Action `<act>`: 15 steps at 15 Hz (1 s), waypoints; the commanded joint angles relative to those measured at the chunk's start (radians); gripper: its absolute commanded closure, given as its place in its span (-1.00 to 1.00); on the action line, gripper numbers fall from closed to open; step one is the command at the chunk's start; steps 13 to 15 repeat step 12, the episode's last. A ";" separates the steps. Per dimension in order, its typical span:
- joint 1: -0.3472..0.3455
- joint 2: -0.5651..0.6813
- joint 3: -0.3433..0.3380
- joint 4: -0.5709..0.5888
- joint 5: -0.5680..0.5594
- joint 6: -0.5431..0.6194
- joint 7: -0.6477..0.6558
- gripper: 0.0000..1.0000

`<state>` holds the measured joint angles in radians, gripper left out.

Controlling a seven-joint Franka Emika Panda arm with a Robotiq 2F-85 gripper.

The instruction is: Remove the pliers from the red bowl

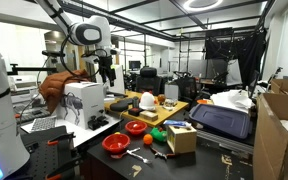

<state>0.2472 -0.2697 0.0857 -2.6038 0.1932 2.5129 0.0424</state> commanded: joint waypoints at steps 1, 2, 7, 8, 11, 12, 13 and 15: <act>-0.017 0.083 0.025 0.092 0.010 -0.010 -0.009 -1.00; -0.023 0.093 0.025 0.108 0.005 -0.023 -0.010 -1.00; -0.047 0.105 0.030 0.114 -0.004 -0.016 0.009 -1.00; -0.053 0.107 0.029 0.115 -0.008 -0.017 0.014 -1.00; -0.053 0.108 0.030 0.115 -0.008 -0.017 0.014 -1.00; -0.053 0.109 0.033 0.115 -0.008 -0.017 0.014 -1.00; -0.053 0.109 0.033 0.115 -0.008 -0.017 0.014 -1.00; -0.053 0.109 0.033 0.115 -0.008 -0.017 0.014 -1.00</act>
